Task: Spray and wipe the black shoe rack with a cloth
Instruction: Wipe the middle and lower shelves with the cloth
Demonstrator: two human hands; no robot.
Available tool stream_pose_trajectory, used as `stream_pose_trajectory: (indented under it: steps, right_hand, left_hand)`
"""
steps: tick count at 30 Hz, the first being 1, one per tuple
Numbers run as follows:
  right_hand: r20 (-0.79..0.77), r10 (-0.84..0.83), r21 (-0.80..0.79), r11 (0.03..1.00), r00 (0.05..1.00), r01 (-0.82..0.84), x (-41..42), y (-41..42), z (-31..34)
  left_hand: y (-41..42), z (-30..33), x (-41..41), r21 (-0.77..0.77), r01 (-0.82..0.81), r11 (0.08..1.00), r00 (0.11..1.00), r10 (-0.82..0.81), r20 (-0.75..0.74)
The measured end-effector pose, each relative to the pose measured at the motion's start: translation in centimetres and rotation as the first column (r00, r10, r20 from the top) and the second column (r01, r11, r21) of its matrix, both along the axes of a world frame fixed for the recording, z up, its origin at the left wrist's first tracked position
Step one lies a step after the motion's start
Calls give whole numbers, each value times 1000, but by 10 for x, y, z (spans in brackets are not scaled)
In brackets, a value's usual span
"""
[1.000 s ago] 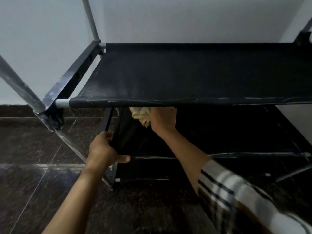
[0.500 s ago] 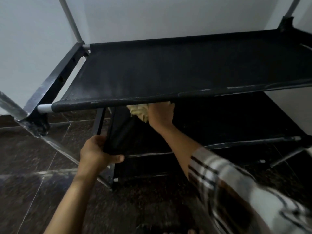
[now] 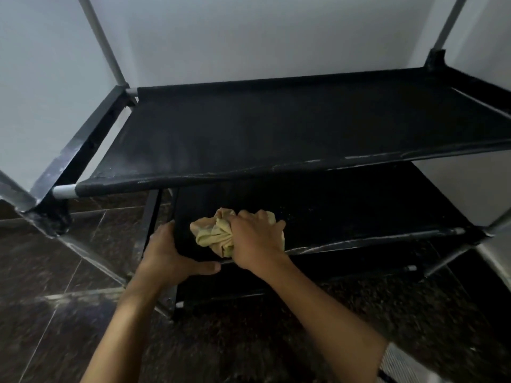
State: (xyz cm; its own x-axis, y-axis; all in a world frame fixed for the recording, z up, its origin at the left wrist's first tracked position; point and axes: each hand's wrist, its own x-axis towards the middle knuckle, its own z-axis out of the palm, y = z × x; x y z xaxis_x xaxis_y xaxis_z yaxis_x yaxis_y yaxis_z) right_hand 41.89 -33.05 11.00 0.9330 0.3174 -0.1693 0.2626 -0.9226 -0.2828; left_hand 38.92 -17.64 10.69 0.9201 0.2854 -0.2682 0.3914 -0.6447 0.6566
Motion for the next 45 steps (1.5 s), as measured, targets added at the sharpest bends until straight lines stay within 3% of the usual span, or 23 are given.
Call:
stream_pose_trajectory:
  steps: [3,6,11,14,16,18,20,25,29,31,34,37,38,41,43,45]
  right_hand:
    - [60,-27,39,999,998,25,-1,0,-7]
    - [177,-103,107,991,979,85,1,6,-17]
    - [254,-333,203,936,908,287,48,17,-20]
    - [172,-475,284,863,863,418,80,37,-16]
    - [106,-382,286,896,918,340,87,53,-18]
    - [134,-78,167,984,988,55,83,59,-23]
    - [112,155,126,977,981,-169,78,52,-24]
    - [47,222,101,969,974,-225,63,6,-12]
    - [99,227,144,960,969,-239,39,-51,-24]
    - [197,179,26,982,964,-187,47,-70,-29]
    - [321,-34,-103,992,947,70,81,-64,-31]
    - [333,-361,193,930,871,312,106,-27,-26]
    - [322,-340,218,935,883,281,105,-15,-25]
    - [326,36,45,998,945,-53,77,-2,-29]
    - [246,201,89,969,948,-229,50,-21,-26]
    - [185,267,145,944,946,-295,35,-50,-22]
  left_hand:
    - [-14,-6,9,208,188,960,982,-184,-38]
    - [-21,-14,11,254,290,923,952,-306,26]
    - [-28,-28,8,483,227,846,960,-277,35]
    - [-30,-29,7,507,197,839,968,-250,37]
    - [-30,-29,8,521,190,832,967,-251,48]
    - [-31,-29,7,539,193,820,965,-259,47]
    - [-33,-29,5,557,178,811,964,-257,66]
    - [-35,-27,1,564,105,819,980,-181,80]
    - [-36,-26,-1,515,53,856,985,-131,116]
    - [-36,-26,0,511,61,857,985,-134,106]
    - [-36,-28,2,516,73,853,982,-153,114]
    - [-34,-31,3,510,51,859,982,-137,133]
    - [-34,-32,3,508,44,860,983,-127,130]
    - [-33,-32,5,508,53,860,987,-121,101]
    - [-33,-31,6,502,75,862,988,-131,77]
    - [-33,-30,6,510,87,856,989,-138,62]
